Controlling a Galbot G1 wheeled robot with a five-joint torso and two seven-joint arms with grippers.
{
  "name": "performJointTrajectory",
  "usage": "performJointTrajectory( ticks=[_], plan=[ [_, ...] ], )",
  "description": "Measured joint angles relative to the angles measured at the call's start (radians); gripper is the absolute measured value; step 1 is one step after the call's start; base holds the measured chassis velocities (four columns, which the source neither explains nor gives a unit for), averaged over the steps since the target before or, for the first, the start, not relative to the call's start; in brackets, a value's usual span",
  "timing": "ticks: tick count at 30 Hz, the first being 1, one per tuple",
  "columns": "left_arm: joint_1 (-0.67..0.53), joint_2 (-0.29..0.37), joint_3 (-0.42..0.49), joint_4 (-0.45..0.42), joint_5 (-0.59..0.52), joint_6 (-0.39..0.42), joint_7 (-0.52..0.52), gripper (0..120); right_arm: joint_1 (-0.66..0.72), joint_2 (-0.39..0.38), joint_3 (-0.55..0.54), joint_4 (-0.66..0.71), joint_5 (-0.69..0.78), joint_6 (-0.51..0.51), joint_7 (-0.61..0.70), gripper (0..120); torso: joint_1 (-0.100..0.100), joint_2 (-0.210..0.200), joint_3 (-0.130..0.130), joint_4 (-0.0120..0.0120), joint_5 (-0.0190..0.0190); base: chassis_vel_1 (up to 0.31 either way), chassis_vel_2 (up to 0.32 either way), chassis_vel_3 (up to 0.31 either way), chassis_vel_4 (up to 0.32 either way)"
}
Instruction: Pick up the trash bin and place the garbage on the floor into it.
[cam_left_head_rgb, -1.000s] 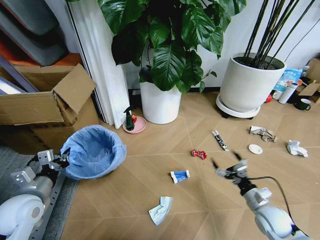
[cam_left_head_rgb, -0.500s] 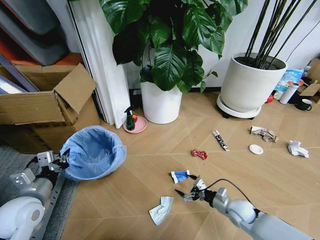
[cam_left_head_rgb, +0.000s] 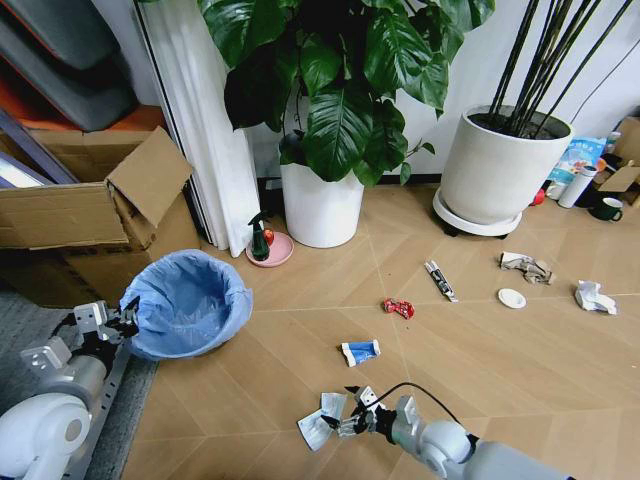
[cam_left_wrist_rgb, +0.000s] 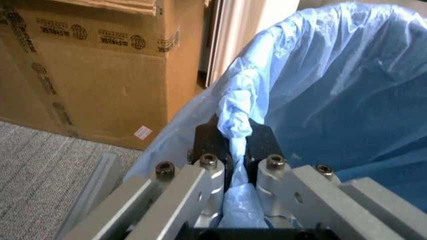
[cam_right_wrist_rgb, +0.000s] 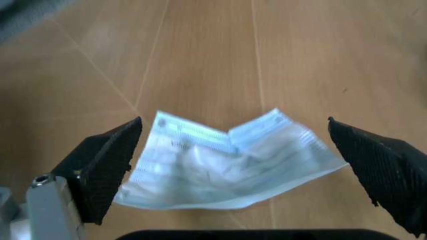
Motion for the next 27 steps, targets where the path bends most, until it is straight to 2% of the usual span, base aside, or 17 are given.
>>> performJointTrajectory(
  ticks=[4, 12, 22, 25, 26, 27],
  plan=[
    [0.000, 0.007, -0.002, -0.002, -0.001, 0.001, -0.001, 1, 0.006, 0.020, -0.008, -0.032, -0.019, -0.004, 0.004, 100, 0.000, 0.000, 0.000, 0.0000, 0.0001, 0.000, 0.000, 0.000, 0.000],
    [-0.005, 0.015, -0.006, -0.004, -0.008, 0.005, -0.009, 1, 0.047, 0.112, -0.033, -0.184, -0.069, -0.006, 0.017, 100, 0.000, 0.000, 0.000, 0.0000, 0.0001, 0.000, 0.000, 0.000, 0.000],
    [-0.005, 0.015, -0.005, -0.007, -0.008, 0.005, -0.010, 1, 0.060, 0.152, -0.030, -0.225, -0.087, -0.003, 0.019, 100, 0.000, 0.000, 0.000, -0.0001, -0.0001, 0.000, 0.000, 0.000, 0.000],
    [-0.005, 0.017, -0.005, -0.008, -0.009, 0.005, -0.010, 1, 0.058, 0.152, -0.027, -0.227, -0.088, -0.003, 0.018, 92, 0.000, 0.000, 0.000, -0.0002, -0.0002, 0.000, 0.000, 0.000, 0.000],
    [-0.005, 0.019, -0.005, -0.008, -0.009, 0.005, -0.010, 1, 0.056, 0.148, -0.024, -0.225, -0.087, -0.004, 0.017, 86, 0.000, 0.000, 0.000, -0.0002, 0.0000, 0.000, 0.000, 0.000, 0.000],
    [-0.005, 0.019, -0.005, -0.008, -0.009, 0.005, -0.010, 1, 0.056, 0.148, -0.024, -0.225, -0.087, -0.004, 0.017, 86, 0.000, 0.000, 0.000, -0.0002, 0.0000, 0.000, 0.000, 0.000, 0.000]
  ],
)
